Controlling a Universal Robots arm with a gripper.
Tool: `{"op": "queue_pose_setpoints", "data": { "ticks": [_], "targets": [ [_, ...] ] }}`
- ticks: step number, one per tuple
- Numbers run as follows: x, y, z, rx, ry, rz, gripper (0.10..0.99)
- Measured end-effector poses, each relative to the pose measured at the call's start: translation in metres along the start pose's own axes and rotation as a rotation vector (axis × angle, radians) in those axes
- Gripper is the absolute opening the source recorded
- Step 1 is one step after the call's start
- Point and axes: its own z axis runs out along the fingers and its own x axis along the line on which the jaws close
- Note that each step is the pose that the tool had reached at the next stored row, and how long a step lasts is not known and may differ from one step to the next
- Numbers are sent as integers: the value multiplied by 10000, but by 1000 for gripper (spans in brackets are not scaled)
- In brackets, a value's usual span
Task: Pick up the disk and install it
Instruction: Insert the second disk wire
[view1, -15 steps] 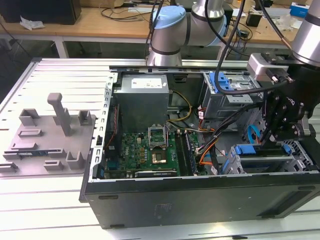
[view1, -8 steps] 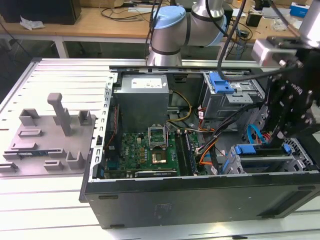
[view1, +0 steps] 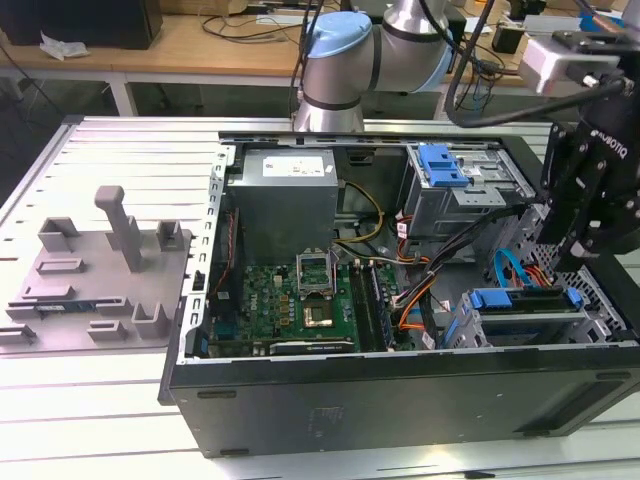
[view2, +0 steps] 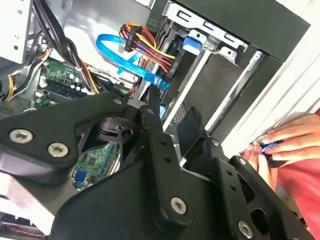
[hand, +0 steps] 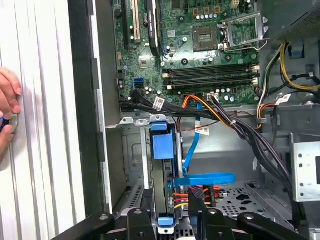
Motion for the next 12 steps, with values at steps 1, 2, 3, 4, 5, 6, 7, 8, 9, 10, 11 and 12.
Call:
{"op": "queue_pose_setpoints", "data": {
  "ticks": [1, 2, 3, 4, 5, 6, 7, 8, 9, 10, 11, 12],
  "targets": [
    [1, 0, -23, 0, -1, 1, 416],
    [3, -1, -54, 0, 0, 1, 416],
    [4, -1, -74, 0, 1, 0, 416],
    [5, -1, -87, 0, -1, 0, 416],
    [6, -1, -95, 0, -1, 0, 416],
    [6, -1, -97, -1, -3, 1, 416],
    [6, -1, -98, 0, -3, 0, 416],
    [6, -1, -106, 0, 5, 0, 416],
    [6, -1, -115, 0, 7, 0, 416],
    [5, -1, -119, 0, 6, 0, 337],
    [1, -1, -121, 1, 14, 0, 271],
    [1, -1, -121, 1, 15, 0, 212]
  ]
}}
